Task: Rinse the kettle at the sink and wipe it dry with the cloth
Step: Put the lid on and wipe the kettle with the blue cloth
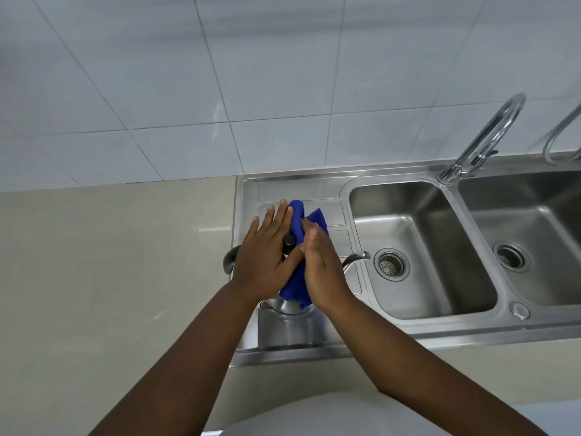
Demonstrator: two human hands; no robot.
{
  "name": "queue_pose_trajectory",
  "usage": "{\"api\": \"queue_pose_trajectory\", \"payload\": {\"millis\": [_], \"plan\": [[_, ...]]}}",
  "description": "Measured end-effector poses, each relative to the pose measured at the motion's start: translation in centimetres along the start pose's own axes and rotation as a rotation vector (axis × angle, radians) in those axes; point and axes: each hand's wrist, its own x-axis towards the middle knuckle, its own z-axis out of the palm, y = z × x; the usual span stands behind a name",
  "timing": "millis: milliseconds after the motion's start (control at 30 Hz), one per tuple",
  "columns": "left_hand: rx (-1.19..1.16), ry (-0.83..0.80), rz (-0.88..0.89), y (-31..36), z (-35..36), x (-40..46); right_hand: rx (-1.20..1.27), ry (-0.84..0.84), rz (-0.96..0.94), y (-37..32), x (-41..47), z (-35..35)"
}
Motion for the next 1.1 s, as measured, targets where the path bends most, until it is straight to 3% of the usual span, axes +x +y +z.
{"api": "queue_pose_trajectory", "payload": {"millis": [67,233,367,567,733,900,1033,1100], "plan": [[-0.019,0.001,0.061,-0.5,-0.2,0.2,-0.013,-0.038,0.000,-0.2,0.6,-0.5],[0.030,-0.037,0.153,-1.3,-0.5,1.1,0.007,-0.204,0.446,-1.6,3.4,-1.6],[0.083,-0.083,0.146,-1.4,-1.1,1.4,-0.023,-0.342,0.529,-3.3,5.3,-1.7],[0.306,-0.098,-0.069,0.1,-1.3,0.3,-0.218,-0.633,0.503,-1.9,7.1,-4.9],[0.316,-0.054,-0.358,1.7,-0.4,-0.3,-0.115,-0.632,0.566,1.7,7.6,-6.5],[0.082,0.021,-0.430,2.2,0.9,-0.4,-0.030,-0.653,0.453,2.4,5.1,-6.2],[-0.073,0.104,-0.308,1.8,0.6,-0.7,0.087,-0.675,0.106,2.8,3.4,-5.9],[-0.088,0.101,-0.242,1.5,0.3,-0.7,0.082,-0.653,0.036,3.7,3.4,-5.6]]}}
